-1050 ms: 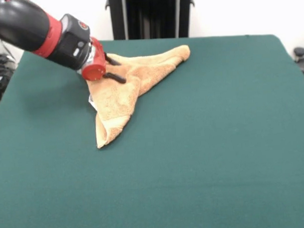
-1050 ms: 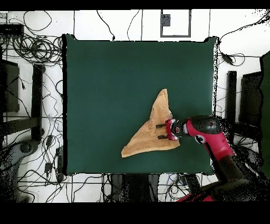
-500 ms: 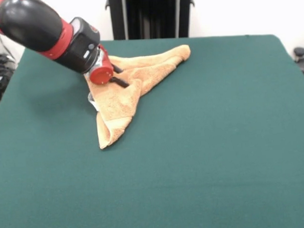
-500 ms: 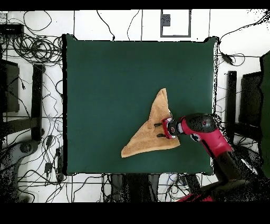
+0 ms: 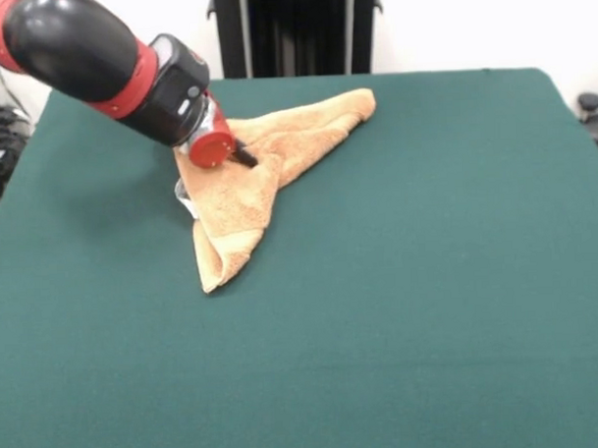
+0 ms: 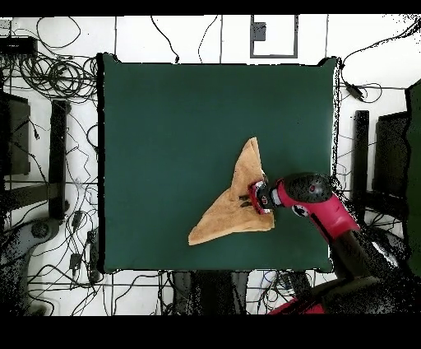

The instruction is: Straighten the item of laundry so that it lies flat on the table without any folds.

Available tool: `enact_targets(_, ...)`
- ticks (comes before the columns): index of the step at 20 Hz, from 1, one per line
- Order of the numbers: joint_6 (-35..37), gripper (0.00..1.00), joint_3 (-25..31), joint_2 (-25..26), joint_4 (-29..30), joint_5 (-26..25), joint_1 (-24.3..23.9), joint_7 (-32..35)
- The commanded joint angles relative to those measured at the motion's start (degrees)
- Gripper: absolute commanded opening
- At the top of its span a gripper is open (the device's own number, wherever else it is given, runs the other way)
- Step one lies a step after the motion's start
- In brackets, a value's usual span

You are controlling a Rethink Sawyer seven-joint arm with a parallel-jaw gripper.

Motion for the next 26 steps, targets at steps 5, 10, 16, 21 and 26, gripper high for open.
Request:
enact_targets(5,-4.9,0.0,8.07,2.18,-2.61,3.18,10.31,4.0)
enact_targets(10,-3.23,0.0,4.57,-3.08,-2.65,5.38,16.59,12.57)
enact_targets(16,5.51,0.0,-15.2,-5.72,-17.4,-3.51,34.2,25.81)
enact_targets(21,5.94,0.0,-25.31,1.43,-31.45,-6.24,42.16,30.27)
enact_targets(26,10.22,0.0,-31.31,8.35,-45.2,-8.24,46.54,32.65)
